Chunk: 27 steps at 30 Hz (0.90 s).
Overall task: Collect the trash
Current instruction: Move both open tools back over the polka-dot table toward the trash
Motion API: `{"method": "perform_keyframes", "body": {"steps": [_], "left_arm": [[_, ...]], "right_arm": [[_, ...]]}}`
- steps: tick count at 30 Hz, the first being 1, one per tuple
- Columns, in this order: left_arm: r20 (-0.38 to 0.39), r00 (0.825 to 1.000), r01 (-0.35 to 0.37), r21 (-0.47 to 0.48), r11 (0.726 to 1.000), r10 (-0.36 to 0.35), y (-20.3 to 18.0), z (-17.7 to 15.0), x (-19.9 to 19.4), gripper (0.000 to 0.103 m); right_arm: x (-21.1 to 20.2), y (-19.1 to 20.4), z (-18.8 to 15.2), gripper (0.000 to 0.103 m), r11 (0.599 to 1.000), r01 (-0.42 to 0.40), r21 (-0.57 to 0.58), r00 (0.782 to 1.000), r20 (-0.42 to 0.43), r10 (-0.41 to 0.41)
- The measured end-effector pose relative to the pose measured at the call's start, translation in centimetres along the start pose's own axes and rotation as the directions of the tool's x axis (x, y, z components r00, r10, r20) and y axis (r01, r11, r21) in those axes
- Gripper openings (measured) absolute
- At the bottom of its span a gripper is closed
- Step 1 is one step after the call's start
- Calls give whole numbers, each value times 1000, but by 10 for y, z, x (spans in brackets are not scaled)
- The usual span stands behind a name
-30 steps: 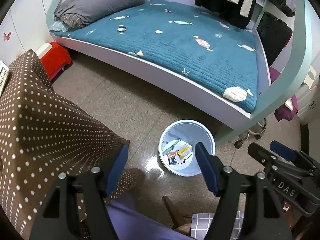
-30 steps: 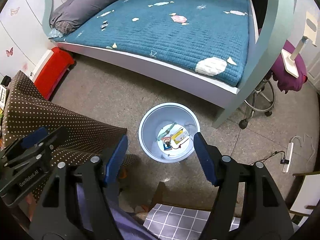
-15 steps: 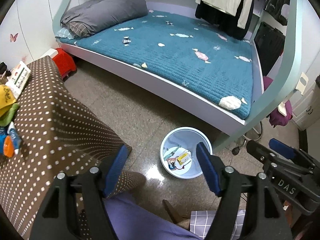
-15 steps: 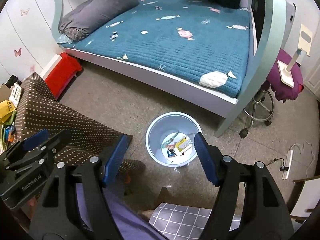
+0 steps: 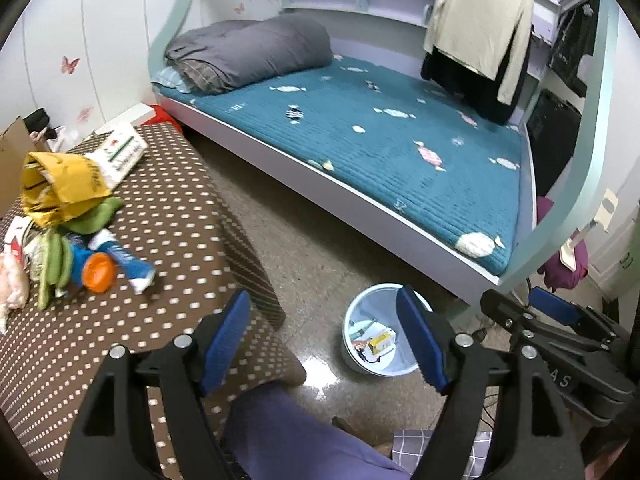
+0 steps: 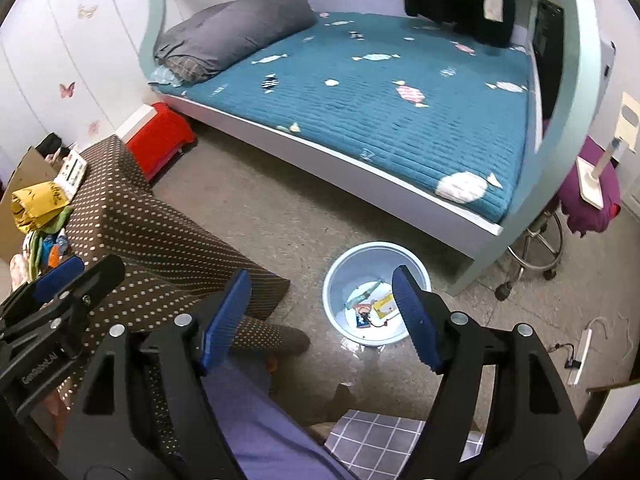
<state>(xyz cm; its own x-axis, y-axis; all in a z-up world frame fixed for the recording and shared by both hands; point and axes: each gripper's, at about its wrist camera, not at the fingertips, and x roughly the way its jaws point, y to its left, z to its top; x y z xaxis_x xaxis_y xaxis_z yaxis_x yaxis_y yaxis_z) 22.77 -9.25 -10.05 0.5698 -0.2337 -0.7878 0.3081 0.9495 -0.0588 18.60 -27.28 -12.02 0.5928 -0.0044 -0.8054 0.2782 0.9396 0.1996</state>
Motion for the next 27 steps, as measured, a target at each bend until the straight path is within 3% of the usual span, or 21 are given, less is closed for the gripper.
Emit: {"method": "perform_keyframes", "body": {"steps": [15,27], "left_arm": [[12,995,-100,-146,984,103,78,-15,-28,75],[-19,983,-180,-279,943,182,148,-35,-40,77]], "right_arm": [[2,90,3,75,976,-102,-193,995,-9,102],[10,172,-3,75,908,-181,-378,983,-35,181]]}}
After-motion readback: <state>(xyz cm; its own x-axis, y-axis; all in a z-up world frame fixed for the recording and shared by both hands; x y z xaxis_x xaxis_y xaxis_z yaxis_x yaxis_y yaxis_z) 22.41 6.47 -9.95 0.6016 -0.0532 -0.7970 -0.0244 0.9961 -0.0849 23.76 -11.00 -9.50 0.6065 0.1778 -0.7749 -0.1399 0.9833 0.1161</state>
